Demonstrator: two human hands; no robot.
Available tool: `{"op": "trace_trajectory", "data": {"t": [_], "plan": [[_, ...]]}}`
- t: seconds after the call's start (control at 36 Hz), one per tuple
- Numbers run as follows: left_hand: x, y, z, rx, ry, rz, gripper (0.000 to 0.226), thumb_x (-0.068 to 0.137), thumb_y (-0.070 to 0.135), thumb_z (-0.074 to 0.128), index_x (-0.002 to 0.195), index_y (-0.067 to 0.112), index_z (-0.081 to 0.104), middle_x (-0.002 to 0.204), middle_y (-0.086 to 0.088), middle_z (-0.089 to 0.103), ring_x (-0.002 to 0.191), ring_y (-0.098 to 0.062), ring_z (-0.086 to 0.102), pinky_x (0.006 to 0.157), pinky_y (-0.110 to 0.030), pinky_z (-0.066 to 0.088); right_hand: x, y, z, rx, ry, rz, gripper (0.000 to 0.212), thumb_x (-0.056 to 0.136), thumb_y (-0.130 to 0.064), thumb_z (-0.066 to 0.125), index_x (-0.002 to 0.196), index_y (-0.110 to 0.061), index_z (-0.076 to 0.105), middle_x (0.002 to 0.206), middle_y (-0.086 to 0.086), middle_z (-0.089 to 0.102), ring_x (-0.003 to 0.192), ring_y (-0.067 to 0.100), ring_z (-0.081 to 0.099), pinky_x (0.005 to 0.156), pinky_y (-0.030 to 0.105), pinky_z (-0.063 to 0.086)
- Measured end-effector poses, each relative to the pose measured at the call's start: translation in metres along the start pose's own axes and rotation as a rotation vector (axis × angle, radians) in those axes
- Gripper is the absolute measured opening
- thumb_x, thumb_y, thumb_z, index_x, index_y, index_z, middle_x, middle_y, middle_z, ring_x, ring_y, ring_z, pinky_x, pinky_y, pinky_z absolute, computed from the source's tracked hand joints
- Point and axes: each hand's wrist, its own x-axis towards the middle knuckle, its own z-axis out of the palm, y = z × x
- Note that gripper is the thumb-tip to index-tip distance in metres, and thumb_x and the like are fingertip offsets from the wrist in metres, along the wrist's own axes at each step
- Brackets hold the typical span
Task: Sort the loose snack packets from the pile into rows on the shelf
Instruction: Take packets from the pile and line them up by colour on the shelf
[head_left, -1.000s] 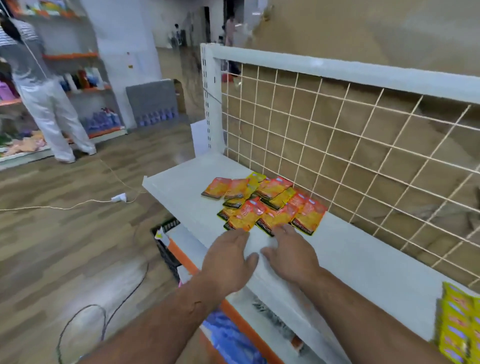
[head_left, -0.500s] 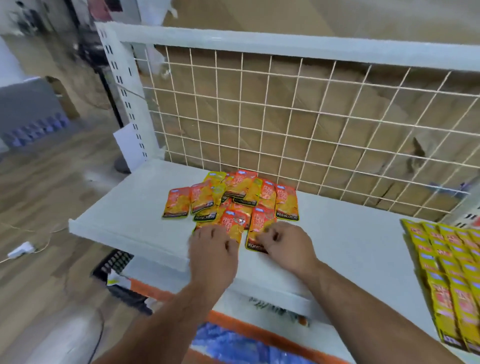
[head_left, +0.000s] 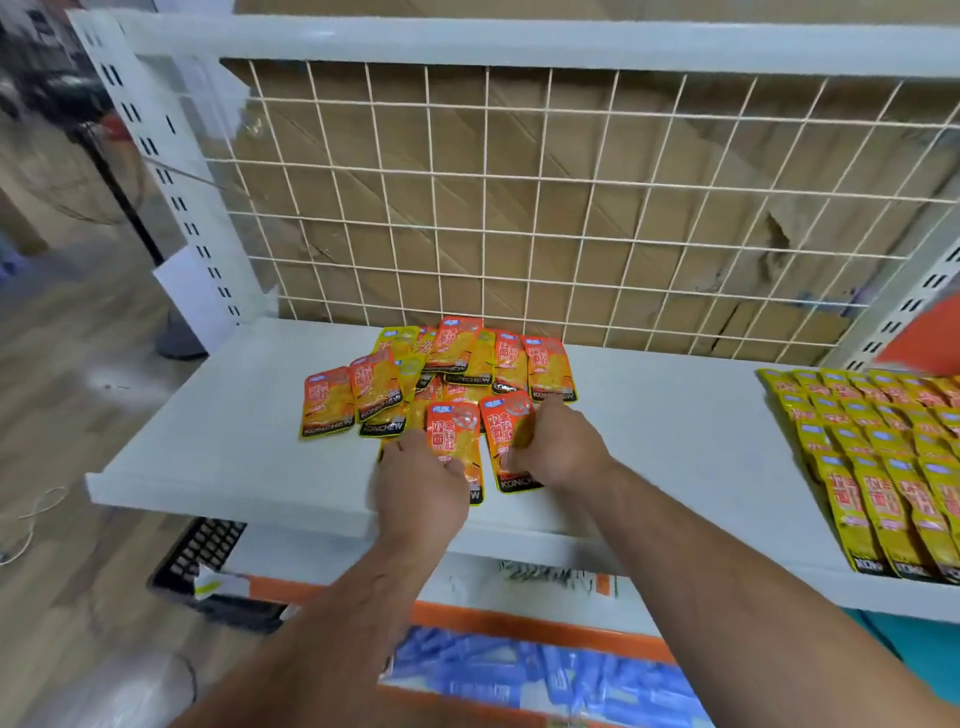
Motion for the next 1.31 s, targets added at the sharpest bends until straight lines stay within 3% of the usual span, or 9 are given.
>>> {"op": "trace_trajectory", "data": {"t": [0.14,0.22,0.42,0.53,0.64,0.86,1.03,1.17,1.31], "plan": [[-0.003,0.006,-0.011,-0.111,-0.057,-0.034,0.011,0.088,0.023,0.062,0.089,0.021,0.051,0.089,0.006,0.056,0.079,-0.021,0.053,0.067,-0.029,0.041,-0.005,0.002,-0.008,-0.012,-0.039,-0.017,0.040,0.073,-0.033,0.080,0.099,-0.019,0.053,0.099,-0.001,0.064,0.099,0.022,0.063,0.075,0.027,0.044],[-0.006,0.011,-0.019,-0.190,-0.071,-0.050,0.012,0.091,0.016,0.059,0.089,0.023,0.049,0.081,0.007,0.052,0.078,-0.021,0.051,0.067,-0.026,0.036,-0.008,0.005,-0.011,0.043,-0.035,-0.013,0.022,0.080,-0.024,0.075,0.076,-0.020,0.053,0.090,0.002,0.063,0.088,0.023,0.061,0.075,0.028,0.046],[-0.003,0.010,-0.026,-0.390,-0.089,-0.132,0.015,0.084,0.013,0.065,0.090,0.023,0.057,0.081,0.007,0.061,0.077,-0.020,0.059,0.066,-0.027,0.045,-0.016,0.032,-0.021,0.691,-0.017,0.117,0.024,0.086,-0.005,0.070,0.072,-0.012,0.052,0.058,0.005,0.055,0.043,0.014,0.045,0.043,0.025,0.036],[-0.002,0.020,-0.028,-0.531,-0.133,-0.168,0.020,0.079,0.010,0.073,0.077,0.025,0.059,0.076,0.006,0.063,0.068,-0.016,0.061,0.060,-0.027,0.046,-0.028,0.038,-0.030,0.749,-0.095,0.068,0.017,0.086,-0.008,0.072,0.077,-0.012,0.058,0.057,0.003,0.058,0.046,0.013,0.047,0.044,0.022,0.035],[-0.010,0.038,-0.025,-0.618,-0.219,-0.174,0.021,0.078,0.010,0.079,0.084,0.021,0.062,0.081,0.002,0.065,0.070,-0.017,0.061,0.062,-0.029,0.047,-0.036,0.046,-0.035,0.750,-0.109,0.055,0.016,0.086,-0.008,0.072,0.077,-0.012,0.059,0.063,0.006,0.058,0.049,0.013,0.047,0.045,0.022,0.035],[-0.046,0.079,-0.011,-0.651,-0.342,-0.150,0.015,0.080,0.004,0.076,0.093,0.006,0.067,0.092,-0.006,0.070,0.083,-0.021,0.065,0.062,-0.024,0.045,-0.066,0.090,-0.060,0.760,-0.008,0.077,0.025,0.085,-0.005,0.073,0.068,-0.014,0.057,0.060,0.007,0.061,0.047,0.015,0.047,0.044,0.021,0.032],[-0.098,0.123,0.010,-0.648,-0.401,-0.112,0.012,0.079,-0.001,0.073,0.087,0.005,0.066,0.086,-0.009,0.072,0.074,-0.020,0.066,0.064,-0.028,0.050,-0.107,0.145,-0.090,0.834,0.033,0.104,0.017,0.085,-0.002,0.071,0.077,-0.009,0.059,0.061,0.010,0.059,0.043,0.013,0.046,0.040,0.018,0.035],[-0.155,0.170,0.034,-0.679,-0.459,-0.090,0.013,0.080,-0.004,0.071,0.087,0.005,0.064,0.080,-0.006,0.071,0.058,-0.009,0.064,0.044,-0.017,0.044,-0.146,0.208,-0.118,0.817,0.100,0.101,0.026,0.084,-0.003,0.073,0.068,-0.012,0.055,0.057,0.009,0.056,0.043,0.015,0.045,0.043,0.021,0.033],[-0.217,0.221,0.067,-0.678,-0.515,-0.097,0.016,0.074,-0.006,0.073,0.085,0.002,0.064,0.082,-0.017,0.071,0.065,-0.023,0.061,0.062,-0.031,0.047,-0.195,0.281,-0.152,0.808,0.176,0.132,0.034,0.084,-0.003,0.072,0.070,-0.016,0.045,0.064,0.010,0.041,0.042,0.014,0.035,0.038,0.018,0.026]]}}
